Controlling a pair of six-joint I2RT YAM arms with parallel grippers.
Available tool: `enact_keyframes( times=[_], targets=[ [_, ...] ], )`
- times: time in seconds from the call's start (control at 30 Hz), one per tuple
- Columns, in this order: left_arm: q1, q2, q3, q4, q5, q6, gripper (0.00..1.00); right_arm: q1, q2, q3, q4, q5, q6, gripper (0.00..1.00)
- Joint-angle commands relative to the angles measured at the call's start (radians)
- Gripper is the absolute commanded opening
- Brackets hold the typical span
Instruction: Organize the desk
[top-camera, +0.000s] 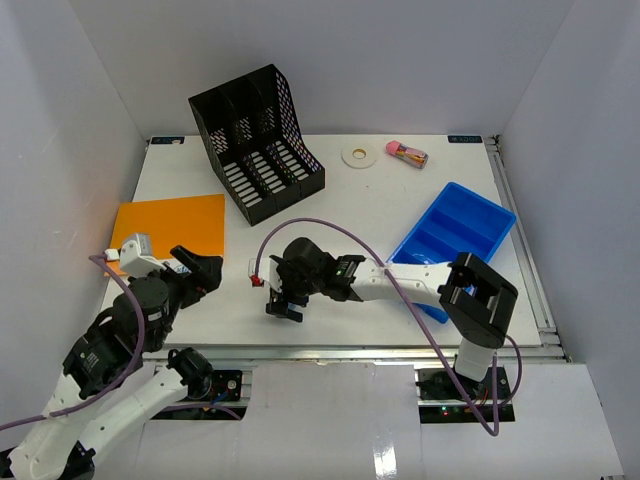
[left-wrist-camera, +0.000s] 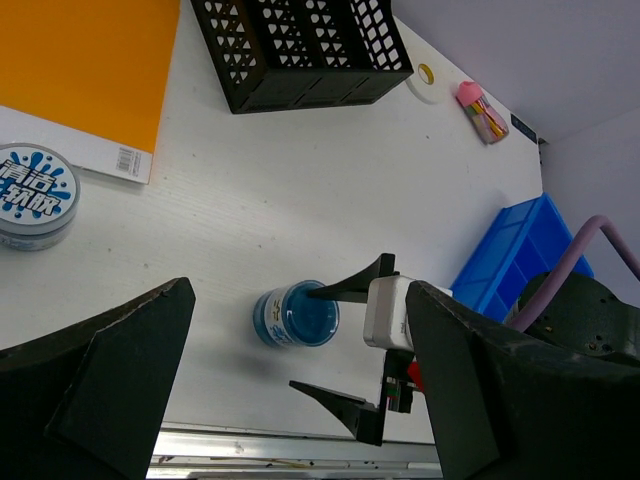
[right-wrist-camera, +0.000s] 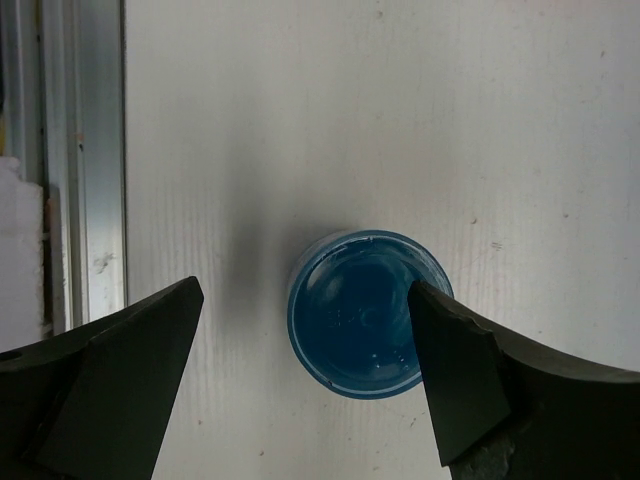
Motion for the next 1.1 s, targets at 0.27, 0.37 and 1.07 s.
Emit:
enact_keyframes(
  times=[0.27, 0.37, 1.07],
  targets=[
    [0.003, -0.041, -0.067, -0.009, 0.028, -0.036, 0.98, 0.007, -0.101, 0.021, -0.037, 0.036, -0.138, 0.90],
    [0.003, -0.045, -0.078, 0.001, 0.035, -0.036, 0.98, -0.003, -0.133, 0.035, -0.061, 0.007, -0.153, 0.90],
    [0.003, -0.059, -0.109, 0.014, 0.058, -0.038, 0.98, -0.061, 0.129, 0.177, -0.139, 0.024, 0.077, 0.90]
  ],
)
